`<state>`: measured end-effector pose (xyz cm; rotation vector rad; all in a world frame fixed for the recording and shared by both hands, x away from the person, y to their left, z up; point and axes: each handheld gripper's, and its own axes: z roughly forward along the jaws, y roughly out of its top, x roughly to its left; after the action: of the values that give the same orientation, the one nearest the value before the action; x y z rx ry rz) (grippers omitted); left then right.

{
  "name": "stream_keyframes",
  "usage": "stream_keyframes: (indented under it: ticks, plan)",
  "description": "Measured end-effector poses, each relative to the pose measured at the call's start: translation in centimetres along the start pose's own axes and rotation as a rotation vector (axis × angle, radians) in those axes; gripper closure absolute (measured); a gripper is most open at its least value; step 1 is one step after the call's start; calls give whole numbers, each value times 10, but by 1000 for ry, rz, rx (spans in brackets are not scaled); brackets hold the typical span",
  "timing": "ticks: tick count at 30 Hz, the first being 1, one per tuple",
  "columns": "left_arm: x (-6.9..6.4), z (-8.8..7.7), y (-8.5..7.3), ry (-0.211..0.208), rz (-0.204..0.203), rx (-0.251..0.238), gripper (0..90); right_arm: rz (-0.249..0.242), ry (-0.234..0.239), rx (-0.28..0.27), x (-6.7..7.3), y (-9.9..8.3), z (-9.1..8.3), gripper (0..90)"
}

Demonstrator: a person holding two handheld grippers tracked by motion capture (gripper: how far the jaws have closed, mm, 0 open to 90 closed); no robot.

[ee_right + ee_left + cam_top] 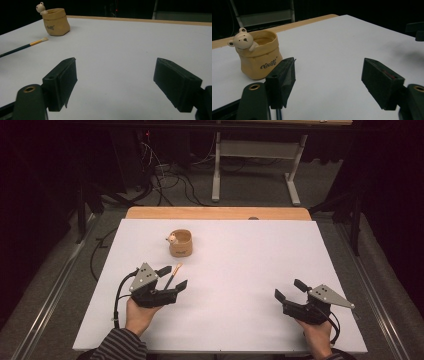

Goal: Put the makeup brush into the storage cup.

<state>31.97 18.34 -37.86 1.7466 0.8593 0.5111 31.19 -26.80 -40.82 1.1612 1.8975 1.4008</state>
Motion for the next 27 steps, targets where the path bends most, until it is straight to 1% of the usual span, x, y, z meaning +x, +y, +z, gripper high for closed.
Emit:
stream_keyframes:
  ticks: [5, 10, 19, 27]
  plan:
    - [2, 6, 4, -2, -5, 6, 282, 0, 3, 0, 0, 0, 0, 204]
    - [5, 13, 7, -2, -23, -3, 282, 2, 4, 0, 0, 0, 0, 204]
    - [8, 21, 13, 0, -23, 4, 283, 1, 5, 5, 0, 0, 0, 203]
    - [12, 28, 18, 19, -21, 10, 286, 1, 7, 3, 0, 0, 0, 203]
